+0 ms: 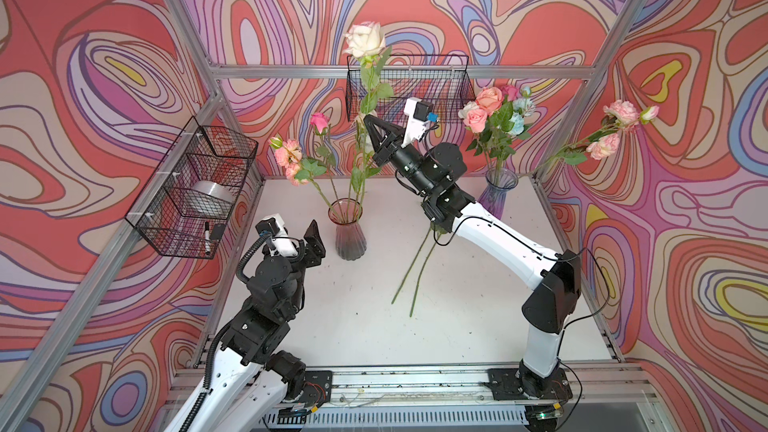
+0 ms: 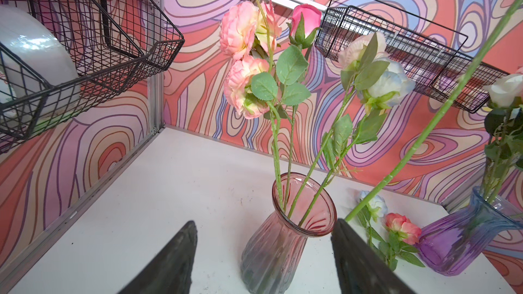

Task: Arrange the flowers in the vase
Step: 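Lift the pale pink-white rose high above the pink vase with the right gripper, then lower the pale pink-white rose stem into the pink vase with the right gripper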

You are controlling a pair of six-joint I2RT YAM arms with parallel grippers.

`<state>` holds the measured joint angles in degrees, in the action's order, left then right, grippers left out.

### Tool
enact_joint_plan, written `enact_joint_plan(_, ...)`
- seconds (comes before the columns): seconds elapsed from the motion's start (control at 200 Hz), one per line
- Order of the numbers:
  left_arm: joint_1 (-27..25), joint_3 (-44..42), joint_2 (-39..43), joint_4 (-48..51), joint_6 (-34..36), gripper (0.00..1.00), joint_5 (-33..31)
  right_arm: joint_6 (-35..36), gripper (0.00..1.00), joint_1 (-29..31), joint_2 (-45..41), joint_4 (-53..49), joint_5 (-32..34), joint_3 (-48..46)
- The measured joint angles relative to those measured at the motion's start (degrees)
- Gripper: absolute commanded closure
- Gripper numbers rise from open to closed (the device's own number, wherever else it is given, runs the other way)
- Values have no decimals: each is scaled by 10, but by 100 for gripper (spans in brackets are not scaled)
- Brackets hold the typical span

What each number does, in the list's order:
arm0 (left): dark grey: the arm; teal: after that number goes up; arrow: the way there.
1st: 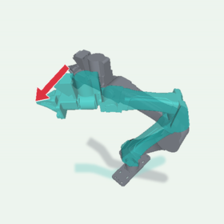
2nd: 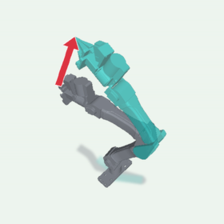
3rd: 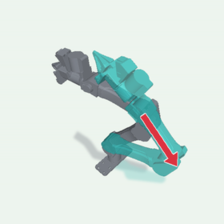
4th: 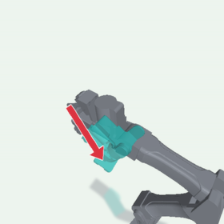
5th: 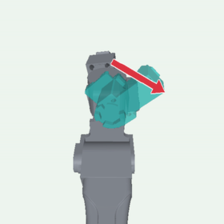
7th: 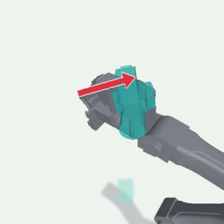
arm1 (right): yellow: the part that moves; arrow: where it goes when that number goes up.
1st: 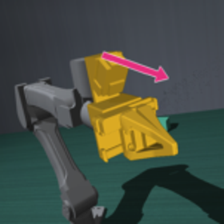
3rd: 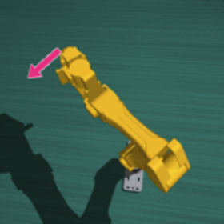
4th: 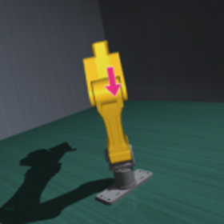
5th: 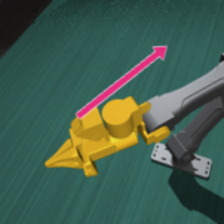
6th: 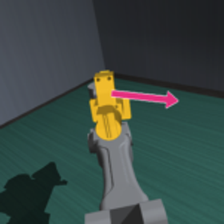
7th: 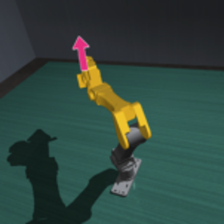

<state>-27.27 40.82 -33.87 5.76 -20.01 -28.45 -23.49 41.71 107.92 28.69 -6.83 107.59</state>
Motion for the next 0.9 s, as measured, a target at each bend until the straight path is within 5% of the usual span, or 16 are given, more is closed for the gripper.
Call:
enact_joint_plan(0.546, 0, 0, 0, 0, -2, 25, 1, 19, 100, 0, 54, 2, 11, 56)
enact_joint_plan(0.901, 3, 0, 0, 0, -2, 25, 3, 39, 100, 30, 77, -2, 35, -63)
